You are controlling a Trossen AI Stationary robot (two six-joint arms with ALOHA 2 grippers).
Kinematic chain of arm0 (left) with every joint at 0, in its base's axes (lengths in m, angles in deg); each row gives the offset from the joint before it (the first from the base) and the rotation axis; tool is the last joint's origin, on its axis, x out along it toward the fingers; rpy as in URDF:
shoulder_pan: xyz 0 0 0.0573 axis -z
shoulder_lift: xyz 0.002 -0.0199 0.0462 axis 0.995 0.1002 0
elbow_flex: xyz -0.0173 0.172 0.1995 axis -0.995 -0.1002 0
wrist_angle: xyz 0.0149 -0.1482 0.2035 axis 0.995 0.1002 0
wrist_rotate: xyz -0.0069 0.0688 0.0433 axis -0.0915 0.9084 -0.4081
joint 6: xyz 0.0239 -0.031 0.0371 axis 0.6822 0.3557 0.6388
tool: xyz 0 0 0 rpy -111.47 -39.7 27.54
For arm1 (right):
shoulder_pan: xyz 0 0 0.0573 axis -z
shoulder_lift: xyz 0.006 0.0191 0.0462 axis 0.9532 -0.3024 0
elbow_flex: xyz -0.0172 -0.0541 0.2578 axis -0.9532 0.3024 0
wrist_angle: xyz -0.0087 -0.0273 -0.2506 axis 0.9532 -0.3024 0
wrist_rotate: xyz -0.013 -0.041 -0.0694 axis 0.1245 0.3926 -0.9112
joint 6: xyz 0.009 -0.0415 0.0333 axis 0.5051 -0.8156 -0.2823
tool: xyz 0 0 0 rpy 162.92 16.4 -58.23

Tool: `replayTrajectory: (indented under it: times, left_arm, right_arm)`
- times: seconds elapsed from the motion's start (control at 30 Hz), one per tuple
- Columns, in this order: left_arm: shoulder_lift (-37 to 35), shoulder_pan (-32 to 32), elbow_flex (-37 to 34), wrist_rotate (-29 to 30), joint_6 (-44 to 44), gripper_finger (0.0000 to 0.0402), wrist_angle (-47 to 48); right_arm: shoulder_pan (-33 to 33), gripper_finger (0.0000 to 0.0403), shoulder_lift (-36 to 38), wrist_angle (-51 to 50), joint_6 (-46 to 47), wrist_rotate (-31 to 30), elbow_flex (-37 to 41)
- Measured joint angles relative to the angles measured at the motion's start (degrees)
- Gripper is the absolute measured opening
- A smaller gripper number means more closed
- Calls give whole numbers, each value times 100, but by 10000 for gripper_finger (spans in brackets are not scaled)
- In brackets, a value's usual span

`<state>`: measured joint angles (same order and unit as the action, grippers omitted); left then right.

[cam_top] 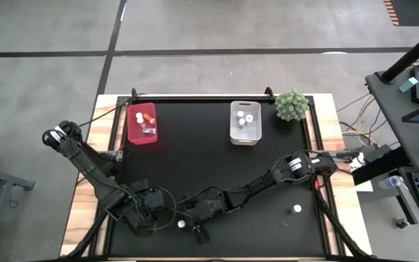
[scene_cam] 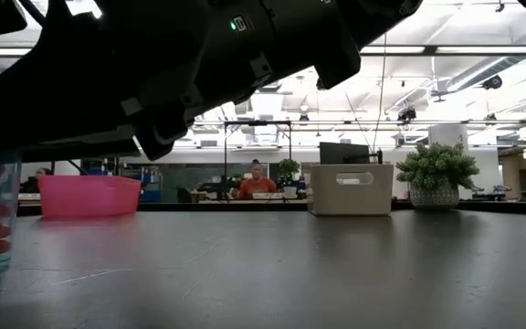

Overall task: Pick and place medicine bottles into bin by pill shape (circle, oval)
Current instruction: Put the blue capsule bottle into the white bin

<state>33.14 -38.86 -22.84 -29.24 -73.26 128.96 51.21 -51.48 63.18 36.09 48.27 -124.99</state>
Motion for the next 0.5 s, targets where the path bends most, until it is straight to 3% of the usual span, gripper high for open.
replayTrajectory:
  times: [0.2, 0.5]
  left_arm:
    - [-82, 0, 4, 229, 223, 111, 2]
    - [-345, 0, 1, 1113, 1711, 111, -70]
  right_arm:
    - [112, 113, 282, -424, -150, -15, 10]
    - [316, 114, 991, -1870, -436, -68, 69]
